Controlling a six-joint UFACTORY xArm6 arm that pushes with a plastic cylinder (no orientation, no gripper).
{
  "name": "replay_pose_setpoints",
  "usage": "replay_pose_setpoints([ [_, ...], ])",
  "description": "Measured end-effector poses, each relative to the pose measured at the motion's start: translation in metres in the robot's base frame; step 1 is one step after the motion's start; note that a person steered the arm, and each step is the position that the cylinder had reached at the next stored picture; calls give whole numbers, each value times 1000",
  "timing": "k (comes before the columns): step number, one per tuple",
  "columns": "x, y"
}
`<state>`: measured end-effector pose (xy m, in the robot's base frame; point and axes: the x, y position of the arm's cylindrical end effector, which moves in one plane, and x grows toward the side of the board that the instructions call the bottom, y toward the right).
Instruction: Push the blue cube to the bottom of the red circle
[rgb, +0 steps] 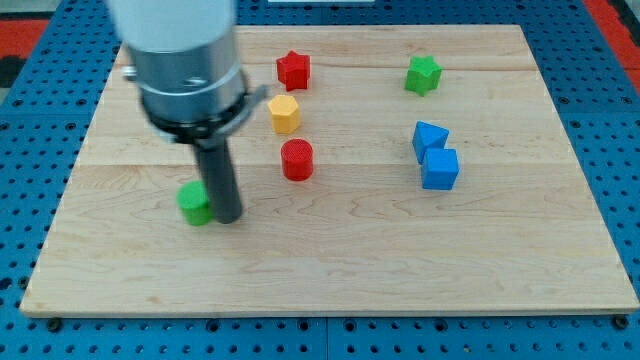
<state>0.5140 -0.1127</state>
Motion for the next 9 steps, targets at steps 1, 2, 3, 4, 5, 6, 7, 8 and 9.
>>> replay_pose_setpoints([
  [1,2,58],
  [2,24,108],
  [3,9,143],
  [4,-8,260],
  [5,-68,286],
  [6,-80,264],
  [7,-48,247],
  [8,-21,235],
  [9,-18,195],
])
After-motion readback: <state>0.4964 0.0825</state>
